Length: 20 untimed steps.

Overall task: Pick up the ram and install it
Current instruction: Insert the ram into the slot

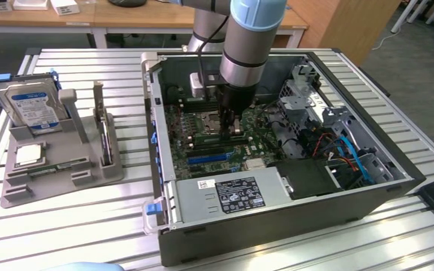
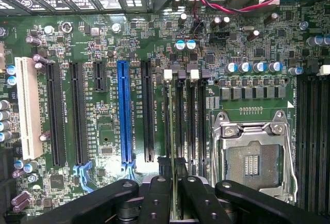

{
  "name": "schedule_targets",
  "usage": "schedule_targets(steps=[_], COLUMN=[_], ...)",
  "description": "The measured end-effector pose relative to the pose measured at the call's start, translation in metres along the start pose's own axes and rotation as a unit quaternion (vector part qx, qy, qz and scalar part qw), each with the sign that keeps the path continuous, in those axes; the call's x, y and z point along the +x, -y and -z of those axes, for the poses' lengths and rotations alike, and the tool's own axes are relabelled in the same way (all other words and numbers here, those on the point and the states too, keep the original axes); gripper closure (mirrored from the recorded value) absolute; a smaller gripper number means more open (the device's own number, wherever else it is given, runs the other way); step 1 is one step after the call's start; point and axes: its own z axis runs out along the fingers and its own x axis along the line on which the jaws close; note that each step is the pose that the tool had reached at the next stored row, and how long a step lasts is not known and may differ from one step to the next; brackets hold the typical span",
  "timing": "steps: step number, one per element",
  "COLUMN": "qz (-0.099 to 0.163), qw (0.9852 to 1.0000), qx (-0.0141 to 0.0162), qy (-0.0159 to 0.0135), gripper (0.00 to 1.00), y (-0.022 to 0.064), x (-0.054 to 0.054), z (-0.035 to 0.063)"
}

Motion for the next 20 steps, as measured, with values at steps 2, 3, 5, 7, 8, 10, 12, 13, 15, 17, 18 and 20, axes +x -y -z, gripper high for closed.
schedule_targets(steps=[2,3,5,7,8,10,12,13,15,17,18,20], qz=[0.000,0.000,0.000,0.000,0.000,0.000,0.000,0.000,0.000,0.000,0.000,0.000], qw=[1.0000,1.0000,1.0000,1.0000,1.0000,1.0000,1.0000,1.0000,1.0000,1.0000,1.0000,1.0000], qx=[0.0000,0.0000,0.0000,0.0000,0.0000,0.0000,0.0000,0.0001,0.0000,0.0001,0.0001,0.0000], qy=[0.0000,0.0000,0.0000,0.0000,0.0001,0.0001,0.0000,0.0000,0.0000,0.0001,0.0001,0.0000], gripper=[0.86,0.86,0.86,0.86,0.86,0.86,0.86,0.86,0.86,0.86,0.86,0.86], y=[-0.0001,-0.0001,-0.0004,-0.0008,-0.0010,-0.0011,-0.0012,-0.0012,-0.0012,-0.0012,-0.0012,-0.0012], x=[0.0000,0.0000,0.0000,0.0000,0.0000,0.0001,0.0001,0.0001,0.0001,0.0001,0.0001,0.0001], z=[-0.0002,-0.0003,-0.0004,-0.0005,-0.0006,-0.0008,-0.0011,-0.0012,-0.0015,-0.0019,-0.0020,-0.0021])
